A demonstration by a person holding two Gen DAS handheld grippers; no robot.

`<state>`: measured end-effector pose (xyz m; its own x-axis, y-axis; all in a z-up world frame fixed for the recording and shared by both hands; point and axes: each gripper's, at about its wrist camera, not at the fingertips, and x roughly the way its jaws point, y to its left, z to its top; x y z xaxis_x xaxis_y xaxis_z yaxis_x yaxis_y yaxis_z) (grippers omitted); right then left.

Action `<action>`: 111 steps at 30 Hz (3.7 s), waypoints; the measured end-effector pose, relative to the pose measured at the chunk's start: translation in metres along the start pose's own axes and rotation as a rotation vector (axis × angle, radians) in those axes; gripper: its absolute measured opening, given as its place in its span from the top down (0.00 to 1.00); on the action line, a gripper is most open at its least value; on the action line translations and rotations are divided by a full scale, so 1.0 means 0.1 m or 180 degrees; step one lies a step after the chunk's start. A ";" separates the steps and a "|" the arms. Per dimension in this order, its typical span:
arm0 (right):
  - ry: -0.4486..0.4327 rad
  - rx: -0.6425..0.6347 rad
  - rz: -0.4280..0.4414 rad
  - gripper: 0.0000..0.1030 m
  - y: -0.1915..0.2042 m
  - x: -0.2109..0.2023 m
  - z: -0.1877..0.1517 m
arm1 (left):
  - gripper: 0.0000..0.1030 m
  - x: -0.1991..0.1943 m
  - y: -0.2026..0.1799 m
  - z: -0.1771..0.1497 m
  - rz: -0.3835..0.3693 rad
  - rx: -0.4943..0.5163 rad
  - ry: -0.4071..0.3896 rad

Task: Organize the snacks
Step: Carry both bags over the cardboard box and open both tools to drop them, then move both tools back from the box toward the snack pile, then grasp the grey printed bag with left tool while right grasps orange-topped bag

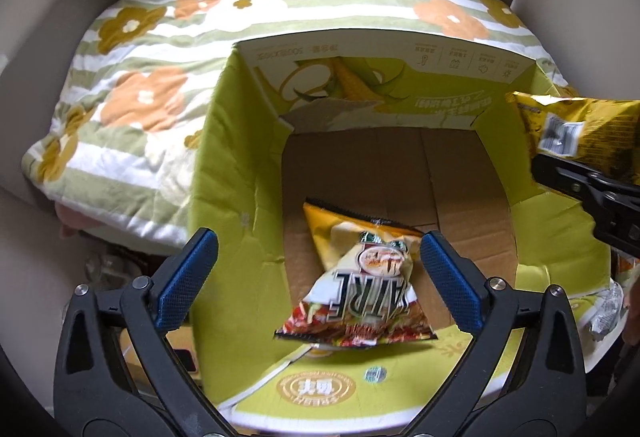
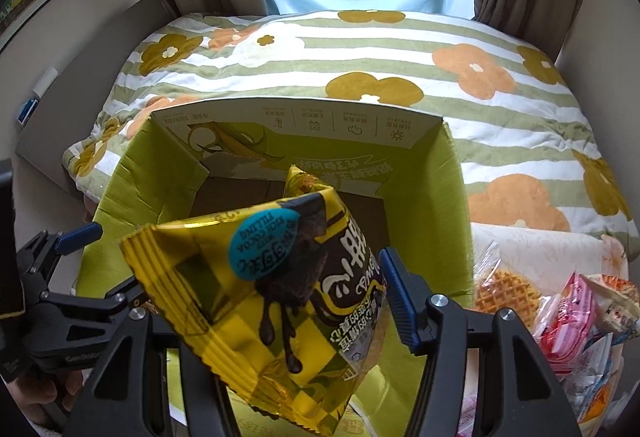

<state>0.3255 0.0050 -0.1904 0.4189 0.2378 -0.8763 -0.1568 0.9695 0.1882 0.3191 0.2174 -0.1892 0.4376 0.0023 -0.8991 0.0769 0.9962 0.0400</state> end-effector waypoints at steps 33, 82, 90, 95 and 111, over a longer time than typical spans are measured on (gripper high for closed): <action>-0.0617 -0.0306 -0.0159 0.00 0.23 -1.07 -0.47 | 0.02 -1.16 0.01 -0.50 0.0045 -0.0198 -0.0731; -0.0039 0.0623 -0.0584 0.00 -3.22 -1.39 -2.55 | 0.03 -0.60 -4.12 -1.70 -0.0747 0.1106 -0.0047; 0.0104 0.0662 -0.0569 0.00 -3.32 -1.01 -2.51 | 0.08 -0.26 -4.26 -1.78 -0.0734 0.1361 0.0066; 0.0198 0.0680 -0.0590 0.00 -3.33 -0.87 -2.50 | 0.18 -0.09 -4.32 -1.80 -0.0766 0.1477 0.0147; 0.0286 0.0661 -0.0504 0.00 -3.40 -0.65 -2.47 | 0.43 -0.07 -4.33 -1.80 -0.0852 0.1605 0.0259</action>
<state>0.1301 -0.3545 -0.3066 0.3411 0.0852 -0.9362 0.0949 0.9877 0.1244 0.1210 -0.1982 -0.2785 0.2754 -0.2177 -0.9364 0.6018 0.7986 -0.0087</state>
